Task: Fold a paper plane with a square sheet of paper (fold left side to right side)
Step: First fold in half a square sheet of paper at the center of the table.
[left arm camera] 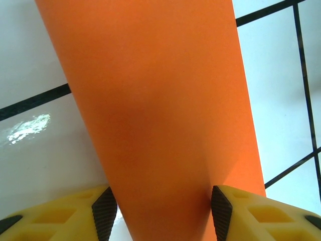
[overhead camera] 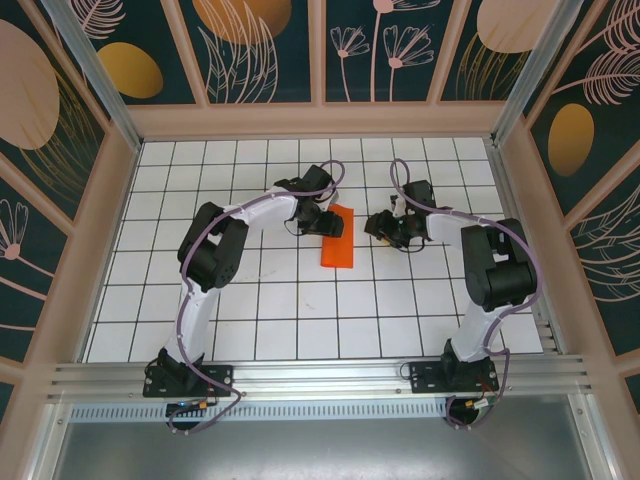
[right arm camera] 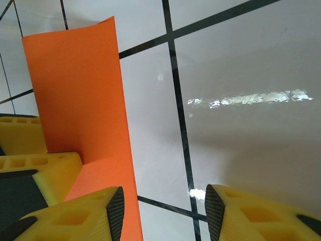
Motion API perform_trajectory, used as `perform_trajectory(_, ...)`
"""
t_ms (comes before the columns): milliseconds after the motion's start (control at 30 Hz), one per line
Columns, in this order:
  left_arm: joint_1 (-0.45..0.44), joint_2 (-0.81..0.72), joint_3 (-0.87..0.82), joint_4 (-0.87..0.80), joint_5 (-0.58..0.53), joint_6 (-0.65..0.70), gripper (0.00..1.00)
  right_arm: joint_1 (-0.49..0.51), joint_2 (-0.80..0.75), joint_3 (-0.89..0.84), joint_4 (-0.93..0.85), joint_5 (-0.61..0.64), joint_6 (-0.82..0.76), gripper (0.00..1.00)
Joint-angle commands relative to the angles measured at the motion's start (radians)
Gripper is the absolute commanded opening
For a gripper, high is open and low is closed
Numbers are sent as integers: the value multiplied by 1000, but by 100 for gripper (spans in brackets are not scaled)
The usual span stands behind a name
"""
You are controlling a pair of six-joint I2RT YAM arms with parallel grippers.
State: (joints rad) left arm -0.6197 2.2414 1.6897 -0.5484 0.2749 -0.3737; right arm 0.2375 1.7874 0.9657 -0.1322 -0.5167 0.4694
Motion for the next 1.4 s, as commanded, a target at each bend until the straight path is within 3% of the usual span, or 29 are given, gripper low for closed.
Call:
perform_trajectory(0,-13,80,10,19,-3,11,57,6,-30,8,-14,-7,-5,49)
perform_trajectory(1367,-13,109,24,31,-9,-26,56,13,-28,13,-21,-8,-6,49)
